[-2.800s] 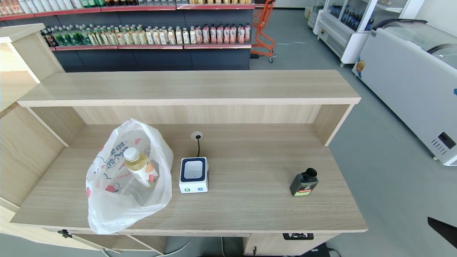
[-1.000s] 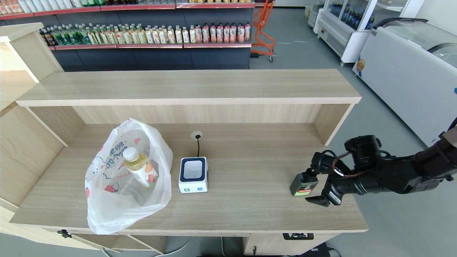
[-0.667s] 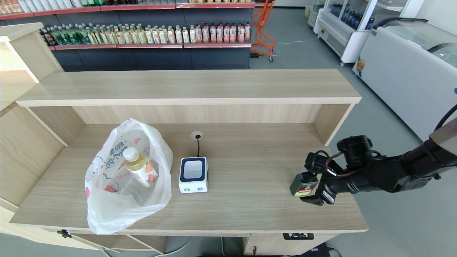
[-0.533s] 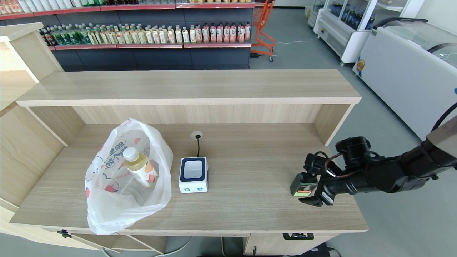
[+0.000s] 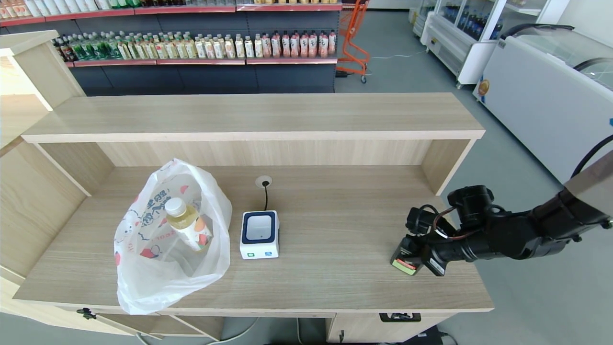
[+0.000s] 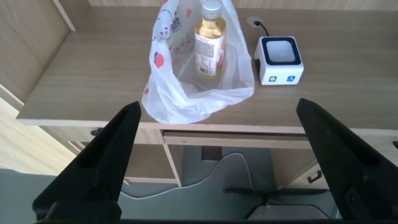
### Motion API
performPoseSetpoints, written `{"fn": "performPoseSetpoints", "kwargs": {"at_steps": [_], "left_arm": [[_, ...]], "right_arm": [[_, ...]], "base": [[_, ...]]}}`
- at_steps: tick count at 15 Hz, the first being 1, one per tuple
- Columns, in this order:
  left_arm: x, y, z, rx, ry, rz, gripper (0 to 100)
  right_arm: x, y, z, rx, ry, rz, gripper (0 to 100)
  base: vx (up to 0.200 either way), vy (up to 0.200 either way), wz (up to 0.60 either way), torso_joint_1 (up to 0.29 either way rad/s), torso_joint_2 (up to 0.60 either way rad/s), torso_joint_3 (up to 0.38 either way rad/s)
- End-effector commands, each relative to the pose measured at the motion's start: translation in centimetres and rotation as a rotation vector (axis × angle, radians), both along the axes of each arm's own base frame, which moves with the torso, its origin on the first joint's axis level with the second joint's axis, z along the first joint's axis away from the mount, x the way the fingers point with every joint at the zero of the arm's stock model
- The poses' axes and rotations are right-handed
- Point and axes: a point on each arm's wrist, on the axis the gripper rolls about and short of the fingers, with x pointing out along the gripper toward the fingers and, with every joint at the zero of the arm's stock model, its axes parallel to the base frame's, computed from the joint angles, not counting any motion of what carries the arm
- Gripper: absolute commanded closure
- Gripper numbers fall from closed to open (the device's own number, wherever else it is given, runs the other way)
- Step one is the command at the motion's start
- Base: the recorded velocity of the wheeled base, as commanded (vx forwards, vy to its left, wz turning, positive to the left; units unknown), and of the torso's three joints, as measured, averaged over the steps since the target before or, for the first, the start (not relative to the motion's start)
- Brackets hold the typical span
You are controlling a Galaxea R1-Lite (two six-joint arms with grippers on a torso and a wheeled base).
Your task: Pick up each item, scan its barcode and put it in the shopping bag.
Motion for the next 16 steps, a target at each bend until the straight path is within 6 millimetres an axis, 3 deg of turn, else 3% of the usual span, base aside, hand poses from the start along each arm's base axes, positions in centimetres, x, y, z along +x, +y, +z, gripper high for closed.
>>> {"fn": "performPoseSetpoints", "kwargs": {"at_steps": [1,3,6,7,9,10,12,15,16], "left_arm": [[0.0,0.0,0.0,0.0,0.0,0.001,0],[0.0,0.0,0.0,0.0,0.0,0.001,0],[0.0,0.0,0.0,0.0,0.0,0.001,0],[0.0,0.0,0.0,0.0,0.0,0.001,0],[0.0,0.0,0.0,0.0,0.0,0.001,0],[0.0,0.0,0.0,0.0,0.0,0.001,0],[0.0,0.0,0.0,0.0,0.0,0.001,0],[0.0,0.0,0.0,0.0,0.0,0.001,0],[0.0,0.0,0.0,0.0,0.0,0.001,0]], "right_arm": [[-0.6,-0.6,0.0,0.001,0.008,-0.012,100],[-1.5,-1.7,0.8,0.049,-0.012,-0.003,100],[-4.3,-5.1,5.5,0.073,-0.139,-0.088,100],[-7.2,-6.8,7.4,0.077,-0.205,-0.125,100],[-11.2,-8.3,9.2,-0.02,-0.379,-0.108,100],[-12.9,-8.5,10.2,-0.134,-0.534,-0.034,100],[-13.6,-7.7,11.0,-0.273,-0.764,0.255,100],[-13.4,-4.1,10.0,-0.548,-1.15,0.868,100],[-13.6,-1.9,9.4,-0.593,-1.26,1.051,100]], "base": [[0.0,0.0,0.0,0.0,0.0,0.0],[0.0,0.0,0.0,0.0,0.0,0.0],[0.0,0.0,0.0,0.0,0.0,0.0],[0.0,0.0,0.0,0.0,0.0,0.0],[0.0,0.0,0.0,0.0,0.0,0.0],[0.0,0.0,0.0,0.0,0.0,0.0],[0.0,0.0,0.0,0.0,0.0,0.0],[0.0,0.0,0.0,0.0,0.0,0.0],[0.0,0.0,0.0,0.0,0.0,0.0]]}}
